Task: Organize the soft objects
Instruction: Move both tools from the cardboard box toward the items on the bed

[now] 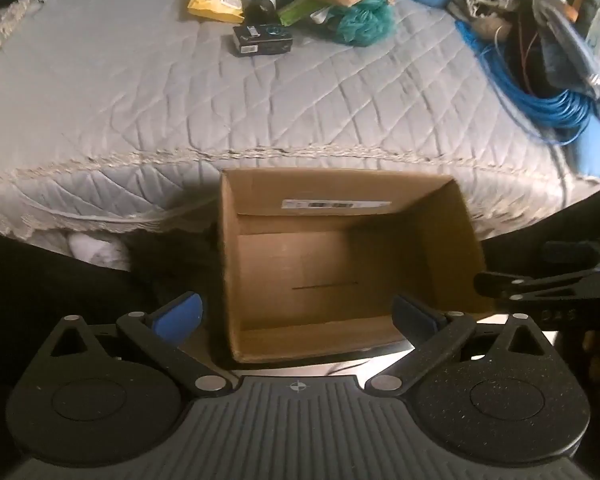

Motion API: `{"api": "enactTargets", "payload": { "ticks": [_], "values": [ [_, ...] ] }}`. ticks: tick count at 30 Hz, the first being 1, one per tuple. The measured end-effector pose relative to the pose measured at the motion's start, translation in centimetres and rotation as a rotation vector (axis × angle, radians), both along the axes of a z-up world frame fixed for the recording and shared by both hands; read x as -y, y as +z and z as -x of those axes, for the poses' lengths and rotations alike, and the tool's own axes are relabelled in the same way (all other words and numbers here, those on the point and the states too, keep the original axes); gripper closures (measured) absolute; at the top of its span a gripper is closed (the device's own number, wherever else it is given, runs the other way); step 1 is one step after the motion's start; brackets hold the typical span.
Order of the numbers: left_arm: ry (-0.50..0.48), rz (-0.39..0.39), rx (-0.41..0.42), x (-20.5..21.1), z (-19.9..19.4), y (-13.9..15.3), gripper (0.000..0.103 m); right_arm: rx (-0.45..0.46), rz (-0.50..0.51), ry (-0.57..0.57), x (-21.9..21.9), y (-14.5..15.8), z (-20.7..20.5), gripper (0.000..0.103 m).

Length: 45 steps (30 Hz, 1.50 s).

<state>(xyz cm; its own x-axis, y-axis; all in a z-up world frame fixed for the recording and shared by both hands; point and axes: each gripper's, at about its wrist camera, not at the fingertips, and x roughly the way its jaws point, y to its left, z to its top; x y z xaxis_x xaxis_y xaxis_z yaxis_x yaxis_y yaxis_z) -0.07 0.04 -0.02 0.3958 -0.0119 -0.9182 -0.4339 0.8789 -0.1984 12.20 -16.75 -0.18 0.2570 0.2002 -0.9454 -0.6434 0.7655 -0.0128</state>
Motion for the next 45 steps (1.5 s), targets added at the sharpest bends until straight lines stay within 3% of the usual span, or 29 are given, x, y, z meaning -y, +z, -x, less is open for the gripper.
{"api": "enactTargets", "payload": {
  "ticks": [5, 8, 10, 19, 24, 28, 32, 35, 40, 45],
  "values": [
    [-0.023, 0.041, 0.013, 0.1, -0.2, 0.2, 0.000, 0.008, -0.019, 0.004, 0.2, 0.3, 0.0, 0.000],
    [-0.037, 0.006, 0.005, 0.3, -0.4, 0.1, 0.000, 0.005, -0.042, -0.008, 0.5, 0.5, -0.3, 0.000],
    [-0.043, 0.045, 0.043, 0.2, -0.2, 0.4, 0.000, -0.001, -0.057, -0.014, 0.5, 0.6, -0.6, 0.000],
    [-0.085, -0.028, 0.049, 0.6, -1.3, 1.0, 0.000, -0.030, -0.111, -0.042, 0.8, 2.2, -2.6, 0.000],
    [-0.089, -0.222, 0.168, 1.2, -2.4, 2.9, 0.001, 0.045, -0.117, -0.054, 1.0, 3.7, -3.9, 0.000],
    [-0.152, -0.352, 0.205, 1.8, -3.9, 4.3, 0.001, 0.094, -0.155, -0.067, 1.5, 4.7, -4.8, 0.000],
    [-0.183, -0.374, 0.232, 1.6, -4.9, 4.8, 0.000, 0.135, -0.218, -0.120, 2.1, 4.9, -6.1, 0.000],
    [-0.192, -0.385, 0.266, 0.9, -5.1, 5.3, 0.000, 0.128, -0.235, -0.097, 1.8, 4.6, -7.5, 0.000],
    [-0.227, -0.403, 0.298, -0.1, -5.5, 5.6, 0.000, 0.201, -0.212, -0.059, 0.6, 4.3, -8.6, 0.000],
    [-0.195, -0.338, 0.291, -1.9, -6.2, 4.9, 0.000, 0.210, -0.240, -0.026, -0.4, 3.6, -10.2, 0.000]
  ]
}}
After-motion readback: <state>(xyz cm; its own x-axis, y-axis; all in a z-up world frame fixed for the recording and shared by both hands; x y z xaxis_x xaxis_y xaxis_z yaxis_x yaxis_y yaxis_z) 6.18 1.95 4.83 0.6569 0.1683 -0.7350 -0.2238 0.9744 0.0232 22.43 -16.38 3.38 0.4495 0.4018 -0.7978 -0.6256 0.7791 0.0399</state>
